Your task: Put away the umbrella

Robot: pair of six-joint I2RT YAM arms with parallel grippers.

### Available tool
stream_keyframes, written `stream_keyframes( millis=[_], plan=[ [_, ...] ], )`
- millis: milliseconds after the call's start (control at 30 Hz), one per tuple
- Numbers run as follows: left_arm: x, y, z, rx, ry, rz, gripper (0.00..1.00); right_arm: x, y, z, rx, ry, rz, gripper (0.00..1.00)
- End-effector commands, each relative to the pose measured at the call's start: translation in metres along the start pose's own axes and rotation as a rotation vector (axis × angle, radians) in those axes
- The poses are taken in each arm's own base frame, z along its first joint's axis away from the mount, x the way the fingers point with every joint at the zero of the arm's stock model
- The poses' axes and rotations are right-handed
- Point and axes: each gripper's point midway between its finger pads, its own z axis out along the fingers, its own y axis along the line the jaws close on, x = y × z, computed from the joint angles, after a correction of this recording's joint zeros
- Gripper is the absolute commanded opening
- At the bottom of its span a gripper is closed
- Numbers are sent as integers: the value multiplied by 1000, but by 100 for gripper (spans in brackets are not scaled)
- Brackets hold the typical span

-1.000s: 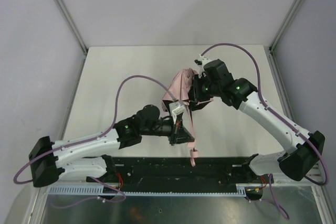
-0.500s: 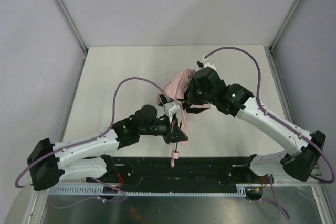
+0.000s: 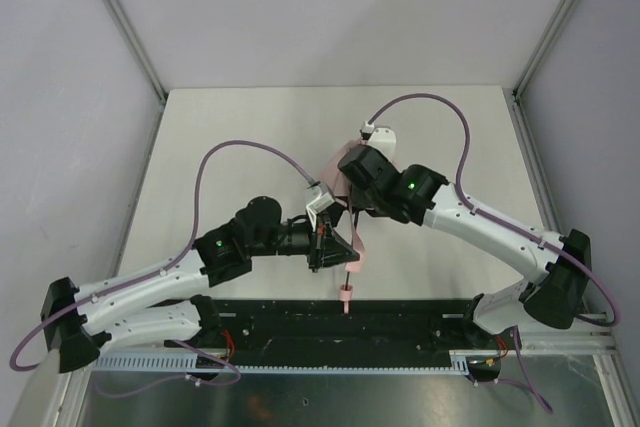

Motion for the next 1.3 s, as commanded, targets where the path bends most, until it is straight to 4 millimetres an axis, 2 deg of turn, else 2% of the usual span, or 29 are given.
stream_keyframes(
  millis=[0,133,267,367,467,600,767,933,1167,1267],
  plan=[
    [-41,-46,-18,142,-86,106,0,-48,15,-14,-65,-152,-2,0],
    [-66,-45,-30,126,-133,146,0,-34,26,-19,-188,-104,-147,0],
    [-88,-41,-46,91,-156,190,0,-18,20,-18,-256,-34,-270,0],
    [-98,-23,-61,19,-154,213,0,-6,17,-22,-329,5,-357,0],
    [-99,-7,-71,-29,-134,215,0,3,14,-30,-394,40,-438,0],
    [-84,21,-75,-114,-66,205,0,11,5,-38,-495,104,-497,0],
    [-56,67,-84,-288,8,173,0,1,-9,-42,-592,110,-514,0],
    [-40,81,-95,-364,38,170,0,-7,-29,-32,-638,146,-477,0],
    [-8,138,-110,-620,133,63,0,-1,-23,-39,-737,187,-456,0],
    [-5,149,-111,-663,147,47,0,1,-14,-50,-801,197,-432,0]
  ],
)
